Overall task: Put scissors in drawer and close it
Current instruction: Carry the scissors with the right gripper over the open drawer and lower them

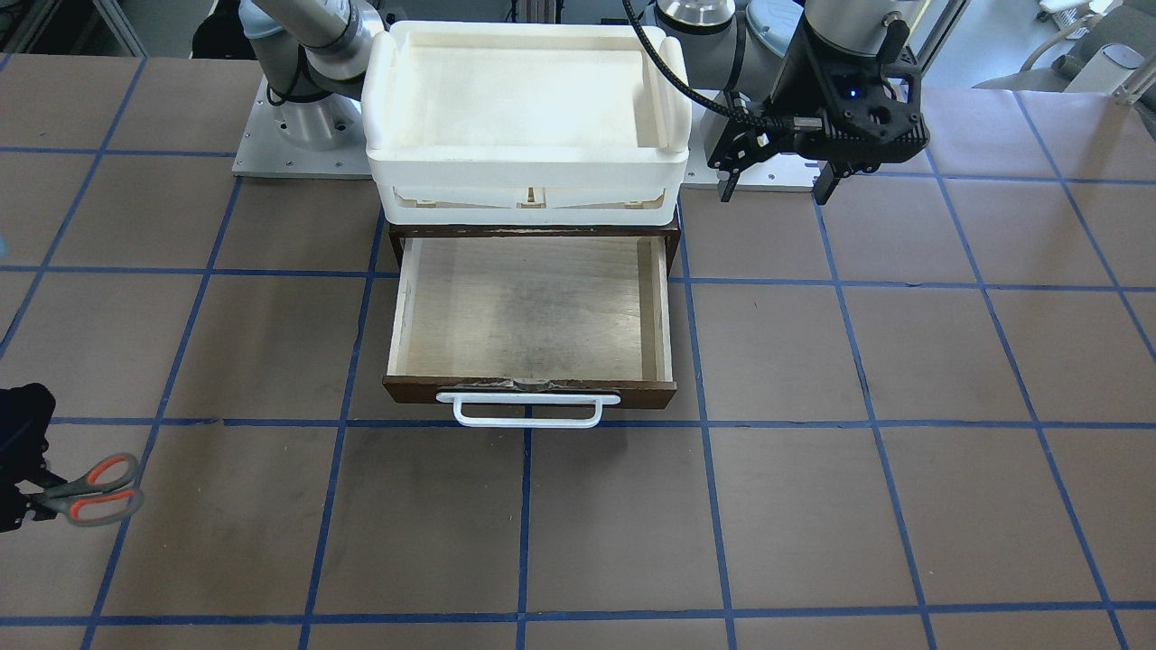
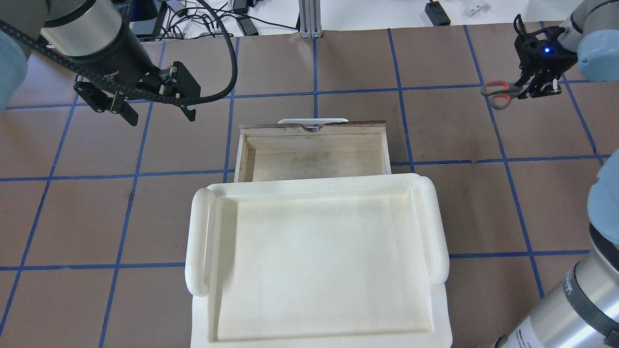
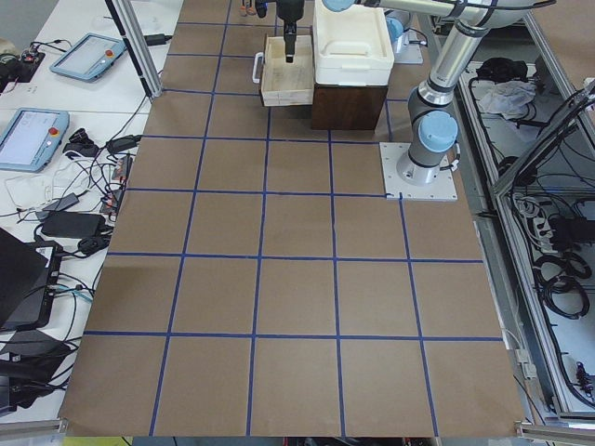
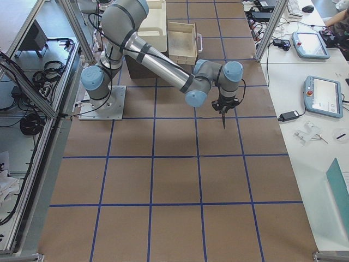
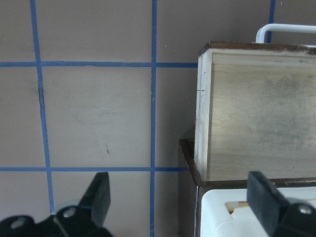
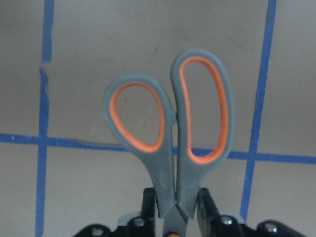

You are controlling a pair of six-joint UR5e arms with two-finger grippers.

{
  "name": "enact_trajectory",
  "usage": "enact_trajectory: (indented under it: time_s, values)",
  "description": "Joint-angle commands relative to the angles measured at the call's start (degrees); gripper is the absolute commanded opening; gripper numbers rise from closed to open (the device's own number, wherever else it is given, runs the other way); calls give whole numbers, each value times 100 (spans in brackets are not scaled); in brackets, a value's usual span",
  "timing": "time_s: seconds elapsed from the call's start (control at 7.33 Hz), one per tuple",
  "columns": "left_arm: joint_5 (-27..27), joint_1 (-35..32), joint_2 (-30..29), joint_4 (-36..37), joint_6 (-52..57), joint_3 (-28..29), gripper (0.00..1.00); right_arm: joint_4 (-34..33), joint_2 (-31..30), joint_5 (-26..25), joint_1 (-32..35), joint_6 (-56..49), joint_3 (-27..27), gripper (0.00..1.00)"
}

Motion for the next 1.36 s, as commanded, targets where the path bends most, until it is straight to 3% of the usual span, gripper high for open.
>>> enact_trajectory:
  time_s: [0.0,0.41,0.95,1.23]
  values:
    - [16,8,0,0,0,0,100,733,-658,-55,659,655,4,0]
    - [33,8,8,0,0,0,100,1402,-1134,-99,1756,2192,4,0]
    - [25,-1,8,-9,0,0,100,1439,-1153,-82,3602,4687,4,0]
    - [25,-1,8,-9,0,0,100,1396,-1118,-91,4210,5324,38,0]
